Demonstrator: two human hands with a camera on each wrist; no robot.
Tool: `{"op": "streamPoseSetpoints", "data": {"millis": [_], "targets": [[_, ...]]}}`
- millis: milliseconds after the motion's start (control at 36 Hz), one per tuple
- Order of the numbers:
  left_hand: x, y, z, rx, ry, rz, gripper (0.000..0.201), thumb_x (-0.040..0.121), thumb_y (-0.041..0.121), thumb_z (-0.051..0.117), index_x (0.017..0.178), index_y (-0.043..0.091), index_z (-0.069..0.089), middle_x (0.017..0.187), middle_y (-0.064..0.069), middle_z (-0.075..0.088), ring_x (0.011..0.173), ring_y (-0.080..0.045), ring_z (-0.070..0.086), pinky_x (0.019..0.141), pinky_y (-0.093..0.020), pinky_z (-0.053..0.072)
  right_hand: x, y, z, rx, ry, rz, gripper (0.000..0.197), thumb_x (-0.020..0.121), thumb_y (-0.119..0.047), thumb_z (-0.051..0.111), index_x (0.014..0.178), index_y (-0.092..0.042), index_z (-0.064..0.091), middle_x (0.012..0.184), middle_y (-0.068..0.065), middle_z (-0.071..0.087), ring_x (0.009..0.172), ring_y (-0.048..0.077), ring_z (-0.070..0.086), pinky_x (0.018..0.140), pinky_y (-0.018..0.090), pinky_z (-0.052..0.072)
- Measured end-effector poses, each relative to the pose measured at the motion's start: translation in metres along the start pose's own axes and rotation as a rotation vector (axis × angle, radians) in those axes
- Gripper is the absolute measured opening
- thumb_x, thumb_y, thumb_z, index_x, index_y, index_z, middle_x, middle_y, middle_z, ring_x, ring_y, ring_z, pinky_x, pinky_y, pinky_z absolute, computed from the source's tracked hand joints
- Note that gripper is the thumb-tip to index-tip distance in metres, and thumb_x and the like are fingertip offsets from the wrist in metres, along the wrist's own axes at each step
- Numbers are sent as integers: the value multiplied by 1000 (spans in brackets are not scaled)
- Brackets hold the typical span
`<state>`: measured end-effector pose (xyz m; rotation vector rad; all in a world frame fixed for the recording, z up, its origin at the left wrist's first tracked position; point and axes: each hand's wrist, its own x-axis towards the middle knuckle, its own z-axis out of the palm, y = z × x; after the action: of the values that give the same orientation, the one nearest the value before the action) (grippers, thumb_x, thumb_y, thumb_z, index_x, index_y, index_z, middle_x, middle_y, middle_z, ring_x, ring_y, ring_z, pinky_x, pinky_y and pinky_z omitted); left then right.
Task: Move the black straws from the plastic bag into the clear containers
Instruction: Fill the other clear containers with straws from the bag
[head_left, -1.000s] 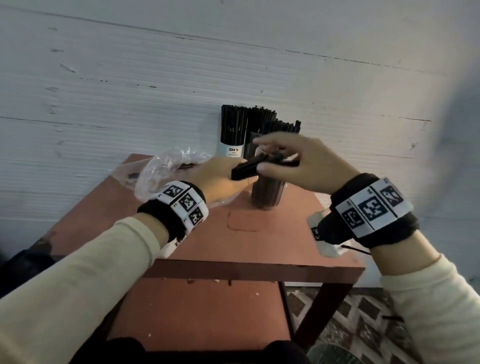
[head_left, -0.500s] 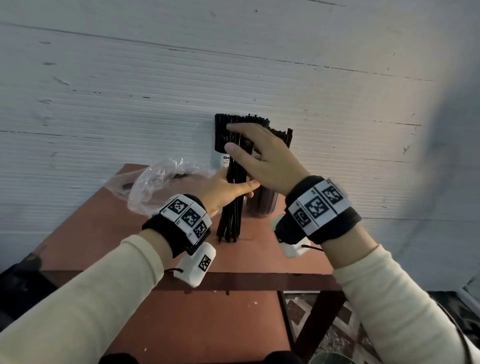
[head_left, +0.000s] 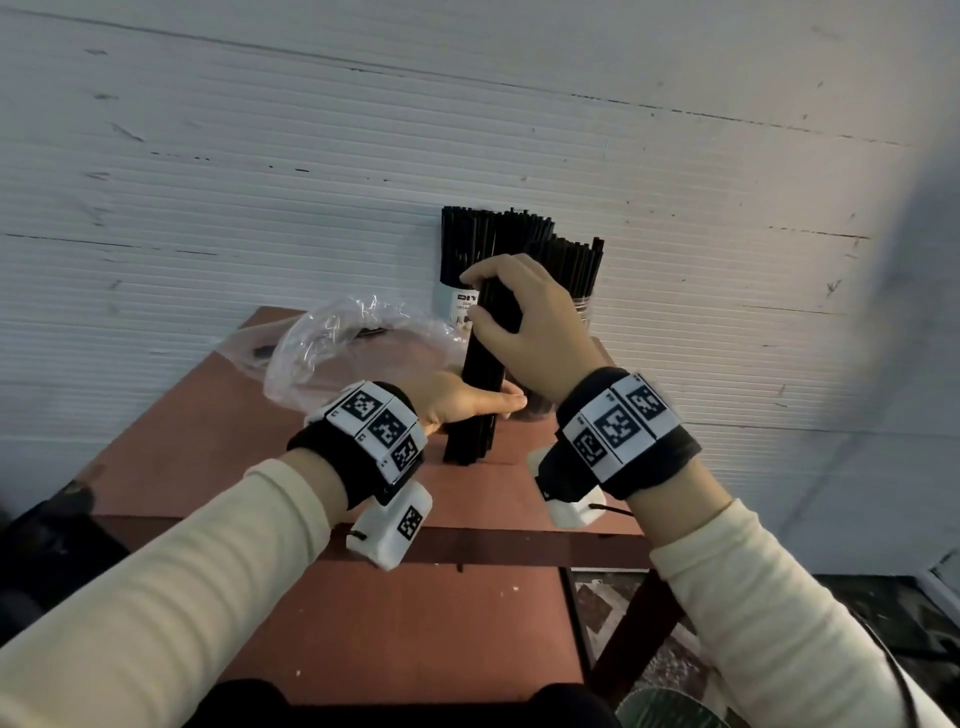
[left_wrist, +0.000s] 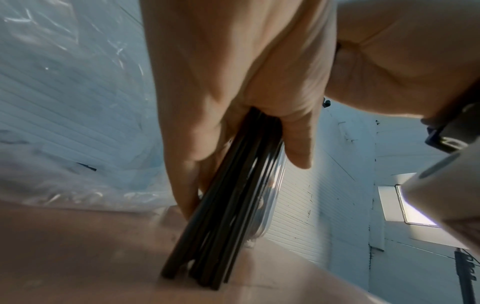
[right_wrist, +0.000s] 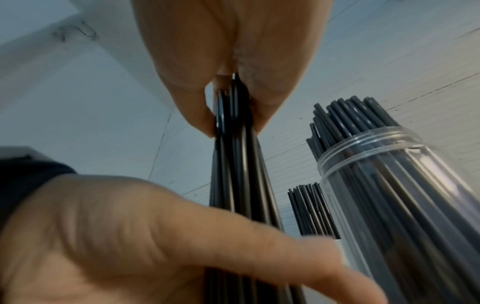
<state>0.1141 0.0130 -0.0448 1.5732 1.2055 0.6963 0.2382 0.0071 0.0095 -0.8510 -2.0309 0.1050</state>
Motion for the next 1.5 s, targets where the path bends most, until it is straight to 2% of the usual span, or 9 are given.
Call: {"op": "streamPoseSetpoints", "data": {"millis": [111, 250, 389, 500, 667, 861, 1083, 1250, 1500], "targets": [[1, -3, 0, 59, 22, 20, 48, 80, 56, 69, 97, 11, 74, 103, -5, 73, 112, -21, 63, 112, -41, 37, -2, -3, -4, 50, 8, 27, 35, 87, -12, 64, 122, -11, 59, 118, -1, 57, 107, 0, 49, 94, 5, 36], [32, -31, -31, 239, 277, 41, 67, 53, 90, 66, 98, 40, 69, 97, 11, 73, 98, -17, 71, 88, -43, 55, -5, -1, -15, 113, 80, 170, 85, 74, -43, 79, 144, -24, 33, 135, -4, 39, 115, 3, 43, 93, 10, 40], [-22, 26, -10, 206, -71, 214, 25, 93, 28, 66, 92, 4, 68, 86, -12, 71, 88, -21, 73, 87, -34, 58, -5, 4, -25, 80, -245, 260, 68, 68, -51, 80, 125, -24, 54, 117, 2, 47, 112, 12, 47, 97, 29, 44], [-32, 36, -6, 206, -214, 249, 16, 93, 19, 67, 80, 9, 69, 81, -11, 72, 89, -25, 73, 92, -44, 56, -7, -3, -27, 140, -412, 239, 33, 75, -40, 79, 103, -25, 70, 92, -3, 69, 84, 1, 63, 73, 13, 49], [-22, 45, 9, 123, -128, 319, 24, 86, 20, 74, 97, 0, 66, 83, -11, 69, 80, -17, 69, 77, -25, 57, 6, 6, -40, 184, -269, 206, 13, 83, -18, 70, 76, -7, 65, 73, 4, 66, 70, 12, 64, 67, 27, 54], [37, 57, -1, 2, 379, 337, 121, 54, 40, 95, 143, 26, 14, 126, 6, 39, 124, -11, 42, 109, -33, 38, 52, 30, -100, 237, 193, 234, 12, 82, -13, 70, 75, -7, 62, 58, -15, 57, 52, -3, 53, 49, 9, 38], [93, 71, -16, 13, 139, 193, 153, 43, 48, 92, 154, 26, -11, 153, -6, 36, 142, -18, 34, 119, -38, 24, 81, 49, -126, 179, 197, 318, 13, 82, -17, 69, 76, -9, 59, 64, -1, 55, 47, 8, 46, 42, 18, 34], [112, 64, -18, 27, 36, 252, 95, 48, 35, 97, 130, 20, 51, 117, 5, 69, 112, -11, 63, 108, -41, 44, 88, 64, -124, 92, 216, 298, 13, 83, -18, 69, 75, -11, 61, 61, -11, 57, 50, -3, 53, 47, 11, 39], [108, 64, -22, 74, -132, 359, 47, 71, 13, 85, 114, 12, 65, 112, -12, 71, 109, -22, 67, 103, -43, 49, 96, 60, -118, 77, 197, 215, 19, 84, -14, 67, 78, 3, 62, 65, -2, 59, 58, 3, 57, 54, 16, 47]]}}
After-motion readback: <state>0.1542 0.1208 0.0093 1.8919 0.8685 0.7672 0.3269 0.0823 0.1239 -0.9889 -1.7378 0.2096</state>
